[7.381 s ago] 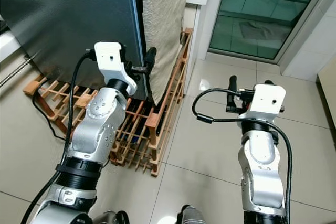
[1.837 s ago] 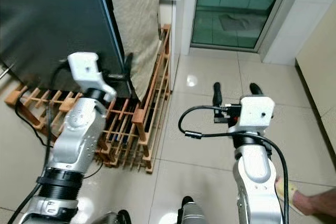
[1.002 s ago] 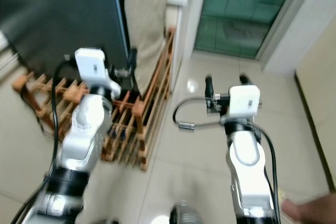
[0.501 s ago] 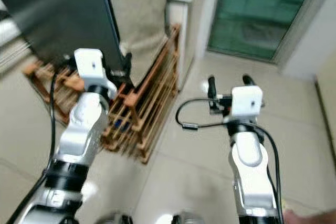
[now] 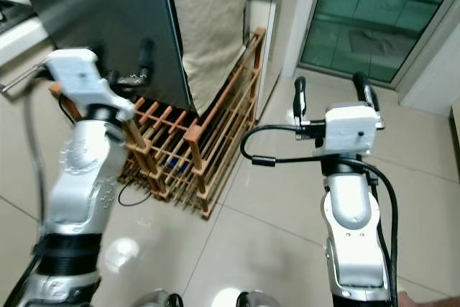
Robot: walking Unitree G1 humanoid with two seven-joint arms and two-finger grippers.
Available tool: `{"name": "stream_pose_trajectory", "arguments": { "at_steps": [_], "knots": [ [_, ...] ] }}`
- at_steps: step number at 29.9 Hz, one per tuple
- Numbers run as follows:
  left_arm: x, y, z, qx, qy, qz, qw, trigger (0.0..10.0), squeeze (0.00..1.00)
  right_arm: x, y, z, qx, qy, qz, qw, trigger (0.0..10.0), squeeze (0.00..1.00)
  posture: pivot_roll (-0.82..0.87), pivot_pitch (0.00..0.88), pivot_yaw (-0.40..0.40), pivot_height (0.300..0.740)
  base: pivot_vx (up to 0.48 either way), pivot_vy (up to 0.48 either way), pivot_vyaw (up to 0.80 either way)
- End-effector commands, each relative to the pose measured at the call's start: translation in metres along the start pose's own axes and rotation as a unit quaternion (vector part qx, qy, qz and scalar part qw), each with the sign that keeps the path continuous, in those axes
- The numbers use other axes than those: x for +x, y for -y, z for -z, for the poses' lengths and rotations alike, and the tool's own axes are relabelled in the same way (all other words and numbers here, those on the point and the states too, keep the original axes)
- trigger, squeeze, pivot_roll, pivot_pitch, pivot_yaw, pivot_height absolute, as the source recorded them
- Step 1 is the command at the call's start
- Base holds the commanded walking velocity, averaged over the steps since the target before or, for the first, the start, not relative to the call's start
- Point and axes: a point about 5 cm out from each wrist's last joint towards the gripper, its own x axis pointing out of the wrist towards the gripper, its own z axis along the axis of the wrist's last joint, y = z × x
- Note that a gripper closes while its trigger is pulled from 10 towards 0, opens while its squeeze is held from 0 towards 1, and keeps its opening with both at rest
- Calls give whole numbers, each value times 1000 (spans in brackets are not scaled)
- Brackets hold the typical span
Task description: Restocking fridge
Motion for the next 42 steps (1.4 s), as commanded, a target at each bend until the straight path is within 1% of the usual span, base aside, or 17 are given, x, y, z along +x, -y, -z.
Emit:
{"name": "stream_pose_trajectory", "arguments": {
  "at_steps": [1, 4, 5, 6, 9, 10, 11, 13, 14, 16, 20, 24, 26, 28, 32, 37, 42],
  "knots": [
    [-2, -3, -2, 8, -5, -11, 1000, 10000, 0, -8, 9, 11, 13, -34, 23, 999, 10000, 200, -143, 49, 10, 732, 0, 0, 0],
    [-9, -6, -11, 16, 5, 4, 1000, 10000, 0, -17, 16, 11, 4, -43, 32, 999, 10000, 204, -142, 51, 15, 732, 0, 0, 0],
    [-9, -6, -11, 16, 5, 4, 1000, 10000, 0, -17, 16, 11, 4, -43, 32, 999, 10000, 204, -142, 51, 15, 732, 0, 0, 0],
    [-14, -10, -17, 16, 7, 8, 1000, 10000, 0, -17, 18, 4, -6, -35, 31, 999, 10000, 200, -142, 59, 15, 732, 382, 0, 0],
    [-14, -11, -19, 12, 3, 3, 1000, 10000, 0, -14, 17, -2, -15, -19, 20, 999, 10000, 204, -141, 59, 17, 732, 465, 0, 0],
    [-11, -9, -19, 8, 6, -2, 1000, 10000, 0, -8, 15, -6, -18, -9, 14, 1000, 10000, 200, -142, 57, 15, 732, 465, 0, 0],
    [-4, -2, -20, 3, 19, -3, 1000, 10000, 0, 6, 10, -18, -14, 17, 6, 1000, 10000, 204, -141, 53, 12, 732, 465, 0, 0],
    [1, 2, -22, -3, 25, -2, 1000, 10000, 0, 15, 9, -26, -9, 34, 4, 999, 10000, 200, -144, 52, 7, 732, 459, 0, 0],
    [1, 2, -22, -3, 25, -2, 1000, 10000, 0, 15, 9, -26, -9, 34, 4, 999, 10000, 200, -144, 52, 7, 732, 458, 0, 0],
    [10, 7, -26, -9, 33, -4, 999, 10000, 0, 28, 12, -38, -15, 66, 1, 998, 10000, 196, -148, 50, 2, 732, 461, 0, 0],
    [13, 12, -25, -11, 24, 7, 1000, 10000, 0, 30, 16, -32, -16, 55, 6, 998, 10000, 196, -152, 54, 1, 732, 472, 0, 0],
    [14, 16, -20, -7, 13, 22, 1000, 10000, 0, 30, 15, -26, 4, 30, 16, 999, 10000, 200, -154, 62, 6, 732, 480, 0, 0],
    [13, 18, -17, -7, 9, 28, 1000, 10000, 0, 29, 12, -24, 8, 22, 13, 1000, 10000, 200, -154, 67, 10, 732, 480, 0, 0],
    [11, 24, -14, -19, -4, 51, 999, 10000, 0, 25, 7, -18, 9, 10, 4, 1000, 10000, 196, -153, 74, 10, 732, 480, 0, 0],
    [11, 21, -12, -24, -11, 46, 999, 10000, 0, 23, 6, -15, 11, 3, 3, 1000, 10000, 196, -153, 81, 10, 732, 120, 0, 0],
    [11, 12, -5, -22, -33, 27, 999, 10000, 0, 18, 3, -8, 9, -16, -5, 1000, 10000, 196, -151, 89, 10, 732, 0, 0, 0],
    [9, 15, 2, -32, -61, 41, 997, 10000, 0, 15, 1, -4, 11, -26, -10, 1000, 10000, 196, -150, 92, 9, 732, 0, 0, 0]
  ]
}}
